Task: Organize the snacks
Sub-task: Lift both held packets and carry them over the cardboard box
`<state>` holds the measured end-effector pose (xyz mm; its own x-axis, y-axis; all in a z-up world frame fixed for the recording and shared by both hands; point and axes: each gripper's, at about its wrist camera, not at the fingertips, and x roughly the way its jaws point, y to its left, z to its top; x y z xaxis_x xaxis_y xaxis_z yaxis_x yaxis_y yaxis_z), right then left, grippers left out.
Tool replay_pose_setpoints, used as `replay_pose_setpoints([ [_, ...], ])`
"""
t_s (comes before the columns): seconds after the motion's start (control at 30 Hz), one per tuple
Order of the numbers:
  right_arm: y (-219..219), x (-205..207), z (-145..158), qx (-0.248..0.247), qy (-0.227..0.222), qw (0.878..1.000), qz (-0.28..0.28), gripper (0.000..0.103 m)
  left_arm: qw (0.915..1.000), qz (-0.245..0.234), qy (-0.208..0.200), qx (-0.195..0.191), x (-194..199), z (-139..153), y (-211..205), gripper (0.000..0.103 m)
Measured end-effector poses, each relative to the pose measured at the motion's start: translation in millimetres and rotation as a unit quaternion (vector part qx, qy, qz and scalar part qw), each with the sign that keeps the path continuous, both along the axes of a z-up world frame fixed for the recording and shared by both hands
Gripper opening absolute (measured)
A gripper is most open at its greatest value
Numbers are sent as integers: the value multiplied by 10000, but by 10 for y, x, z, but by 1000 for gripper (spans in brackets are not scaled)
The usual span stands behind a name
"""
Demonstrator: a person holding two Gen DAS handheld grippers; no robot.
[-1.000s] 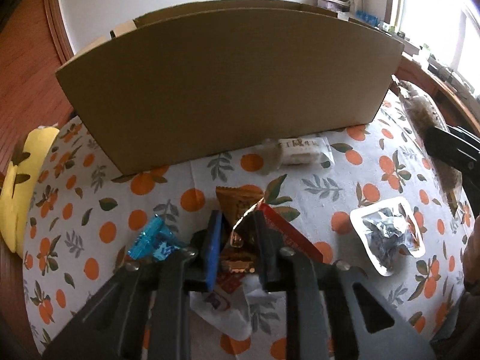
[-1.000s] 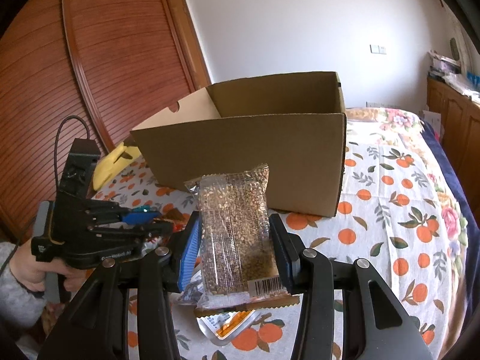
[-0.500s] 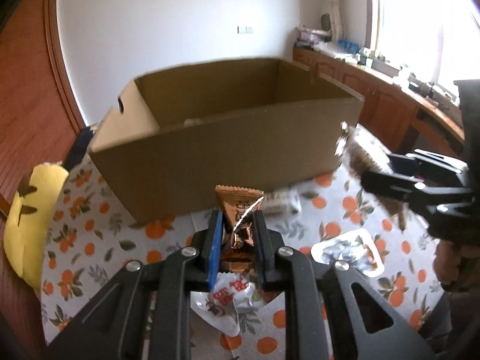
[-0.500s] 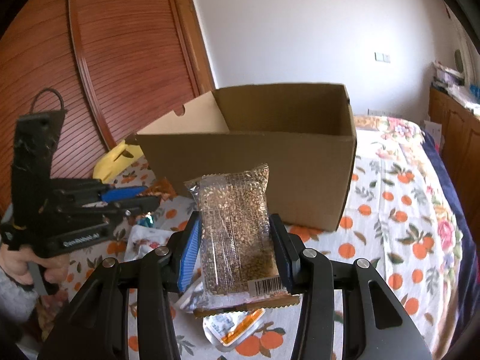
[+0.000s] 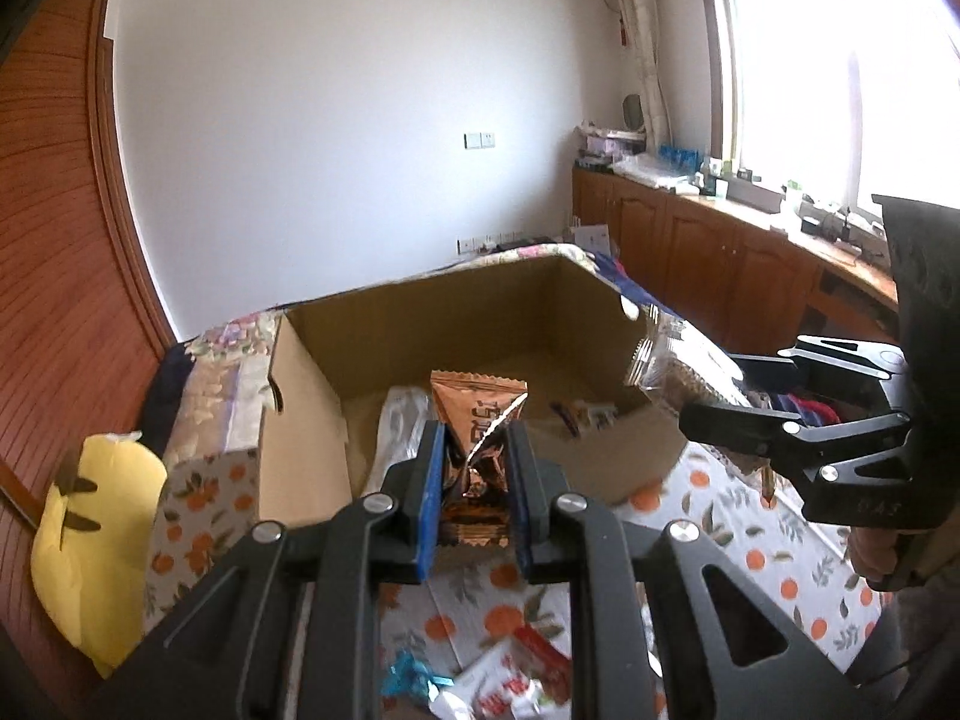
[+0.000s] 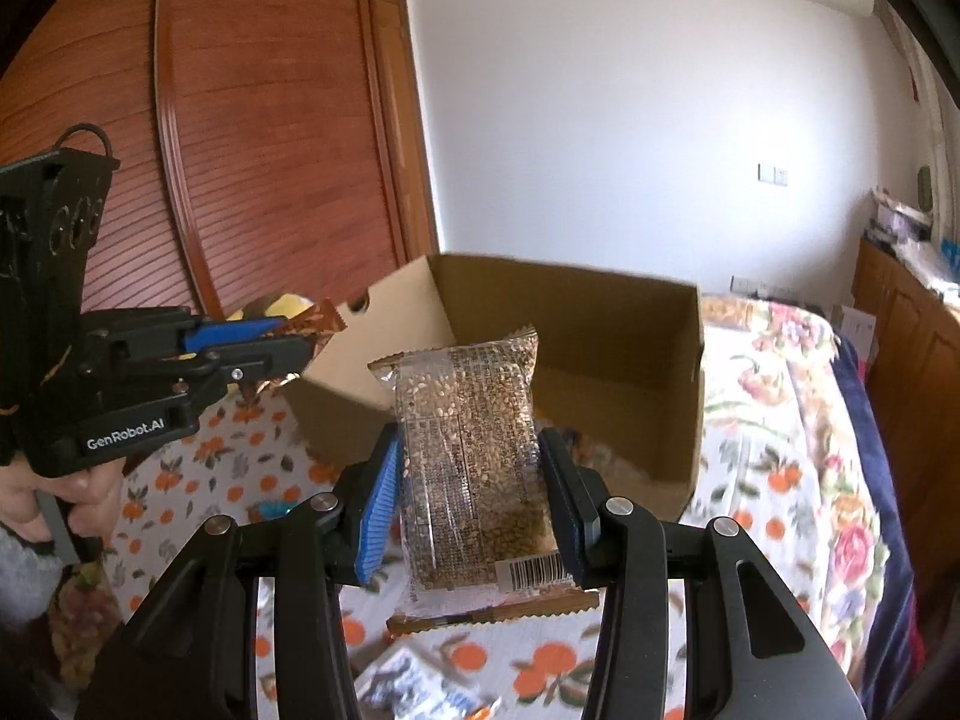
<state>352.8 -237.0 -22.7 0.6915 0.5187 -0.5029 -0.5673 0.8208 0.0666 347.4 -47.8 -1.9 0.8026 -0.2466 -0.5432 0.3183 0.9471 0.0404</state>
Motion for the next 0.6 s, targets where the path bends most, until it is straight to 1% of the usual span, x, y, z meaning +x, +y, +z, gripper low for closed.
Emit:
replay_pose_setpoints([
  [0.1,36,120,92,7,-80,10000,25,45,10000,-1,-56,-65,155,48,53,17],
  [0.27,131,375,143,-76,-138,9999,-3,45,9998,56,-65,-190,401,41,121,17],
  [0.4,202,561,103,-131,-134,9998,-42,45,9997,84,-69,-224,569,-19,134,17],
  [0.6,308,838,-54,-208,-60,9996,-167,45,9996,88,69,-244,735,-234,130,18],
])
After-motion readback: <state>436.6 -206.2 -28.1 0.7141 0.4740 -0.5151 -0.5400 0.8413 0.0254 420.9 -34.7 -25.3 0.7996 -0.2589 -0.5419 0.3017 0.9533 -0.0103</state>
